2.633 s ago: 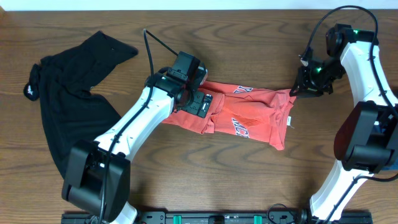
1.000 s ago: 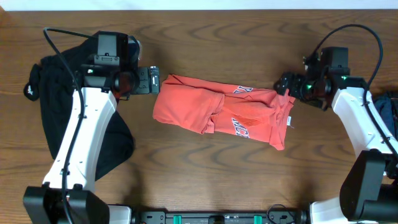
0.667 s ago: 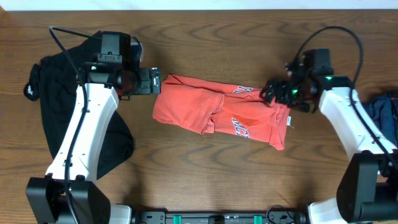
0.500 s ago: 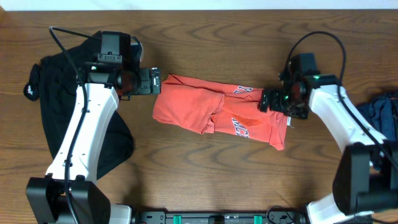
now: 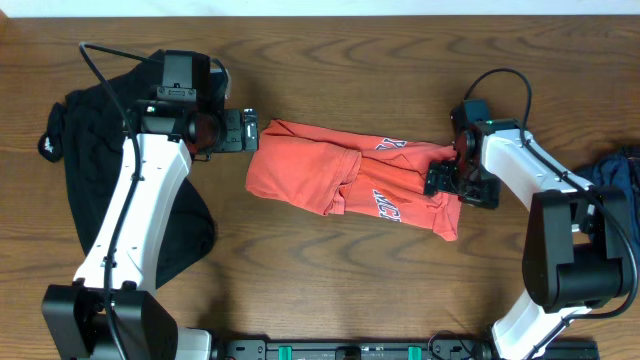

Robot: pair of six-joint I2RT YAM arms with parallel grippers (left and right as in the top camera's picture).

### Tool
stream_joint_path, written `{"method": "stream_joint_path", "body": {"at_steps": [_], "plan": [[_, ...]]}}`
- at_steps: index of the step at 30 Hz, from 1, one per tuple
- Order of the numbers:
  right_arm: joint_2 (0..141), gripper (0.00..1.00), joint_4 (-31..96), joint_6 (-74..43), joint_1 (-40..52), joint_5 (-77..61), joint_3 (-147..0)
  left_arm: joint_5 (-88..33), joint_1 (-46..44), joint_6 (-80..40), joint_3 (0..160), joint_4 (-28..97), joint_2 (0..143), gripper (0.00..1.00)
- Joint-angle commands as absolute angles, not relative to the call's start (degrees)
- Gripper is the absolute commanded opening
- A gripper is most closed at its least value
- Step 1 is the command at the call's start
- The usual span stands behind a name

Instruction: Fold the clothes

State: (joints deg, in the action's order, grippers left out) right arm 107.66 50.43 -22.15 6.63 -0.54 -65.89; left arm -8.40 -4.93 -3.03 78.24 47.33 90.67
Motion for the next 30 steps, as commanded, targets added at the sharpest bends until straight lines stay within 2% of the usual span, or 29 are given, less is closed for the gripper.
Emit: {"method": "stream_joint_path", "body": {"at_steps": [1,2,5,10,12,13,19,30], "plan": [[109.84,0.65,49.76,-23.99,6.61,-2.96,-65.82,-7.94,-4.84,-3.53,77.78,47.33,90.98,0.98],[109.84,0.54,49.54,-23.99,6.83,-4.16,-65.82,-7.94,-4.84,-3.53,77.78,47.31,90.98,0.98],[109.84,0.40,49.28,-23.97,7.81,-5.43,-65.82,-7.94,-4.84,-3.53,77.78,47.33,90.98,0.98],[109.84,0.34,49.52,-23.49,8.86,-5.32,-65.80,-7.94,-4.84,-3.53,77.78,47.31,91.00,0.98],[109.84,0.18,49.56,-23.51,8.78,-3.97,-65.80,-7.94,-4.84,-3.53,77.78,47.31,90.98,0.98],[109.84,0.02,49.71,-23.53,8.51,-2.96,-65.80,-7.94,-4.82,-3.53,77.78,47.31,91.00,0.98],[108.90,0.01,51.83,-23.16,2.74,-0.47,-66.22,-7.94,-4.82,-3.53,77.78,47.33,91.00,0.98],[97.51,0.01,61.06,-6.48,-16.12,-9.65,-74.08,-7.94,-4.82,-3.53,77.78,47.31,90.98,0.98]]}}
